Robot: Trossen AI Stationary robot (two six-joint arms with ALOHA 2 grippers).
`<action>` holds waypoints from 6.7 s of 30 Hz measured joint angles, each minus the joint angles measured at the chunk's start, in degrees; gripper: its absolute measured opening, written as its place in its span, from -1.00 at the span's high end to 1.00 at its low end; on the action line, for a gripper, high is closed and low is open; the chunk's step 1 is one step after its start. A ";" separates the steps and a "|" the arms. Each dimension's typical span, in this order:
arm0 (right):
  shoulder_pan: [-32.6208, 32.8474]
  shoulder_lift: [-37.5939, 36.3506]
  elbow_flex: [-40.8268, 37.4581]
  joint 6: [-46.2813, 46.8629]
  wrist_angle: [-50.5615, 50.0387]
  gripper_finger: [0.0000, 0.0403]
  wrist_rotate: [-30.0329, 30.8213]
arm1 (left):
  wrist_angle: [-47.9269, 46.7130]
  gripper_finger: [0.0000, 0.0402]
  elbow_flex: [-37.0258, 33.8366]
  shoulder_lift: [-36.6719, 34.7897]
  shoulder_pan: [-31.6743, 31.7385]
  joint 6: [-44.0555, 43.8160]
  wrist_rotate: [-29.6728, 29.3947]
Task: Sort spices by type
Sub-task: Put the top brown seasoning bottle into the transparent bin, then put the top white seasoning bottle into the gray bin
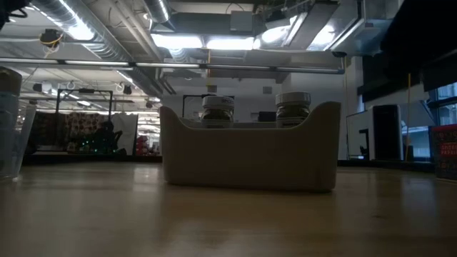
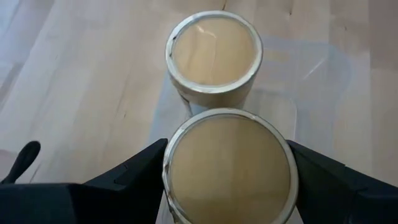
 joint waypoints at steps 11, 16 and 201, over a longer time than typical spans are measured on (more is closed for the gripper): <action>0.00 0.02 0.00 -0.07 0.87 -0.66 -0.03 | 2.25 -0.34 -5.78 -0.07 -4.03 -7.29 -4.38; 0.00 0.07 0.00 -0.11 0.85 -0.66 -0.52 | 2.43 -0.35 -5.95 -0.09 -4.01 -7.59 -4.08; -51.98 -46.58 -37.81 -54.70 -13.88 0.00 -37.03 | 69.95 -0.55 -16.98 -3.21 61.98 73.70 7.99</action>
